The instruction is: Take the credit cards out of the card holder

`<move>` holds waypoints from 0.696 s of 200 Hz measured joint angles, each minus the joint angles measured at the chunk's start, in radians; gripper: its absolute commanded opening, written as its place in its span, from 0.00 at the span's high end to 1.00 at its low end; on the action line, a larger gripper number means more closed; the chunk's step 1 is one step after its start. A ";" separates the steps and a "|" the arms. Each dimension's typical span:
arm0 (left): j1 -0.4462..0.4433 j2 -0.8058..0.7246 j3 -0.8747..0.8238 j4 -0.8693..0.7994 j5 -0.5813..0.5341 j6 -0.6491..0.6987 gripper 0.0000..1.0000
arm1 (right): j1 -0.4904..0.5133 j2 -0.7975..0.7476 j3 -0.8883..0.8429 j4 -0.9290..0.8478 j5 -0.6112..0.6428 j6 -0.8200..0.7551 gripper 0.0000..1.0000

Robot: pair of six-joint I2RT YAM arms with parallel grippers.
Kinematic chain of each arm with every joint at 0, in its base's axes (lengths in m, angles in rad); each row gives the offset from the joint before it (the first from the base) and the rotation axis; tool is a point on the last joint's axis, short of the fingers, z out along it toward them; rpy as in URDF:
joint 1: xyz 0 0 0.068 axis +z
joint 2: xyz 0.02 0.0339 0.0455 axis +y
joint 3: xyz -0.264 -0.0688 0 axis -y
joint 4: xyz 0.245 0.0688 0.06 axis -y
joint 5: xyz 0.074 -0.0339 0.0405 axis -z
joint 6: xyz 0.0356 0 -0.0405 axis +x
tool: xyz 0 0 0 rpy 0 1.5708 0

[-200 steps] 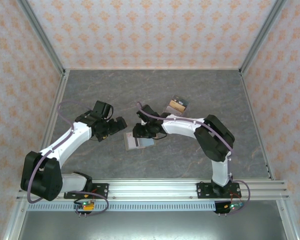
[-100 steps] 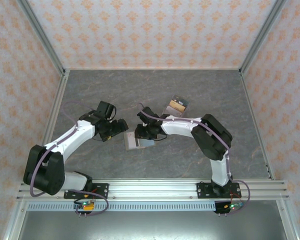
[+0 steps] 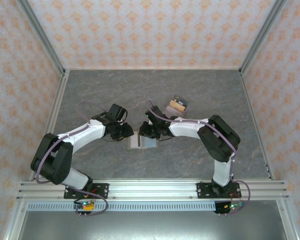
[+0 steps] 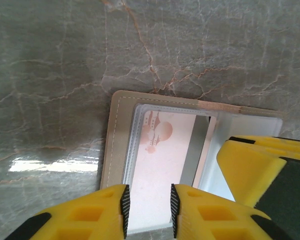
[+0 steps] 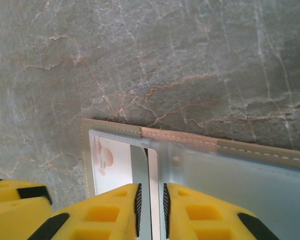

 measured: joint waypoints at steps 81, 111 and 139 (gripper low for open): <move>-0.005 0.083 0.000 0.043 0.017 -0.008 0.79 | -0.027 0.001 -0.021 0.054 -0.056 0.039 0.79; -0.005 0.096 0.000 0.047 0.023 -0.008 0.80 | -0.028 0.009 -0.021 0.065 -0.070 0.046 0.79; -0.005 0.104 0.000 0.048 0.028 -0.007 0.80 | -0.028 0.025 -0.021 0.070 -0.074 0.047 0.79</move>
